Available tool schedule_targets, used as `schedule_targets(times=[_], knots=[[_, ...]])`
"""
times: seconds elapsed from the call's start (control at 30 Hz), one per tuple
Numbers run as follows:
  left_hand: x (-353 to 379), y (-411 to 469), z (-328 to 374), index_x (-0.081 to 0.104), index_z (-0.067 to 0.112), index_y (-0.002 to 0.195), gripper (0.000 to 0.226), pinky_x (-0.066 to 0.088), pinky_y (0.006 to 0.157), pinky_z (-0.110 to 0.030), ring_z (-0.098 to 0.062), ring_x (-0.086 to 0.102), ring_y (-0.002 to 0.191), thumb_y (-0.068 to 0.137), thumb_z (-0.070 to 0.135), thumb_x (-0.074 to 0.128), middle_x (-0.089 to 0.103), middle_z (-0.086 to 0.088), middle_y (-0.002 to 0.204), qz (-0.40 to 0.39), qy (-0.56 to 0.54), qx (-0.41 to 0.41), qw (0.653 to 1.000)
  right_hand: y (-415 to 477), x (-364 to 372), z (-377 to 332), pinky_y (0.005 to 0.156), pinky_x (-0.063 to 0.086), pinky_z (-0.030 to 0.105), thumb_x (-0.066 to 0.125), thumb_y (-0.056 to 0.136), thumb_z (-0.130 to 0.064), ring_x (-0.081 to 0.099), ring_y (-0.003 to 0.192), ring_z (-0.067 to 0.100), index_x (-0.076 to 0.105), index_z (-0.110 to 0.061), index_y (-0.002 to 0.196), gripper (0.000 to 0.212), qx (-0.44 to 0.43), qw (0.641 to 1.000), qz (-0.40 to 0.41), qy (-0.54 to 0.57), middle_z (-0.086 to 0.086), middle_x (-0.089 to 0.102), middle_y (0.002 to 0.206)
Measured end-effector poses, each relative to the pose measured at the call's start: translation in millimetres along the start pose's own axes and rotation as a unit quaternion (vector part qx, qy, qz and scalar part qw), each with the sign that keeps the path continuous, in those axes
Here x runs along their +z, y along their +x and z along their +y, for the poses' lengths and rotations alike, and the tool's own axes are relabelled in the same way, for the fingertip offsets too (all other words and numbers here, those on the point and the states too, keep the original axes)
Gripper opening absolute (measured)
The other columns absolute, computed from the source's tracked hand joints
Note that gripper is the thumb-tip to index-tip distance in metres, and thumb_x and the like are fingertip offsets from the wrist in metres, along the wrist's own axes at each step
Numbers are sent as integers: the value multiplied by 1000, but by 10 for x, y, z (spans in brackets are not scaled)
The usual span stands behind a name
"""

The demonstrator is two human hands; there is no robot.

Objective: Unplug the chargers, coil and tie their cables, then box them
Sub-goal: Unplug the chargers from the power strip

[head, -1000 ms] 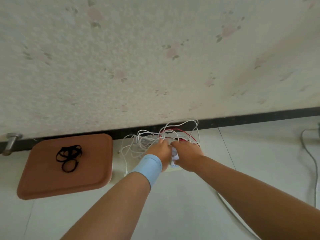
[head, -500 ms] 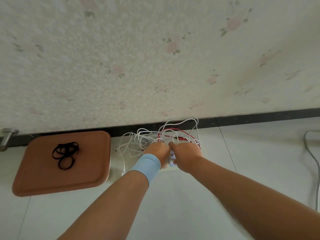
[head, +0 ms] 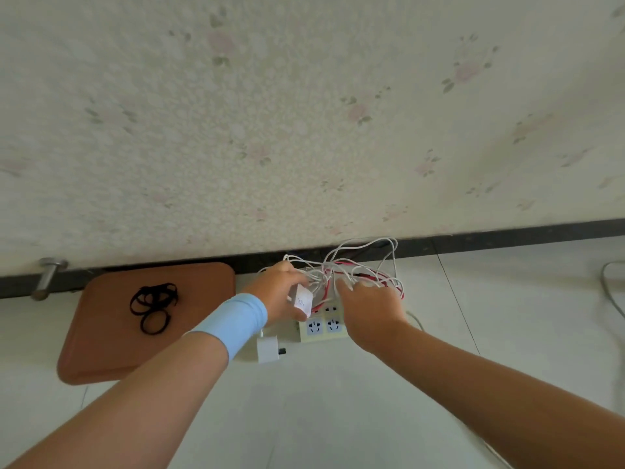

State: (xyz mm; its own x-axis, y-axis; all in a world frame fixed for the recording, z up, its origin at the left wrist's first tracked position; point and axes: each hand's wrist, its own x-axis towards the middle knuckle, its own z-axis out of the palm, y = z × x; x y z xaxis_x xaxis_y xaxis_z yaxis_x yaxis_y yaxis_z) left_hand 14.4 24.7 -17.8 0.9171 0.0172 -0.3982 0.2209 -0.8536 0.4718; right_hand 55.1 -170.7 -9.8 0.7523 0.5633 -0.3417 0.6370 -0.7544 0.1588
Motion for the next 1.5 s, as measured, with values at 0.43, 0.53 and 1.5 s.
schedule_targets(times=[0.43,0.53,1.5], knots=[[76,-325,-210,66,34,110,55,51,91,-32,-7,59,97,60,39,89,58,16,106,22,-91,9,996,178,67,-581,58,55,28,50,102,-21,63,78,16,54,-26,139,38,60,749,-186,633,8,66,98],[196,-357,-286,57,28,121,59,47,93,-32,-14,54,107,69,34,84,51,10,117,-59,30,29,997,141,310,-618,56,53,26,59,100,-16,68,76,18,54,-15,137,37,61,742,-214,633,12,69,103],[697,351,670,38,10,141,66,35,111,-40,-27,37,136,87,37,65,39,-7,147,-8,105,34,994,-95,424,529,80,49,36,57,85,-12,52,97,23,54,-19,105,21,185,921,43,340,0,50,111]])
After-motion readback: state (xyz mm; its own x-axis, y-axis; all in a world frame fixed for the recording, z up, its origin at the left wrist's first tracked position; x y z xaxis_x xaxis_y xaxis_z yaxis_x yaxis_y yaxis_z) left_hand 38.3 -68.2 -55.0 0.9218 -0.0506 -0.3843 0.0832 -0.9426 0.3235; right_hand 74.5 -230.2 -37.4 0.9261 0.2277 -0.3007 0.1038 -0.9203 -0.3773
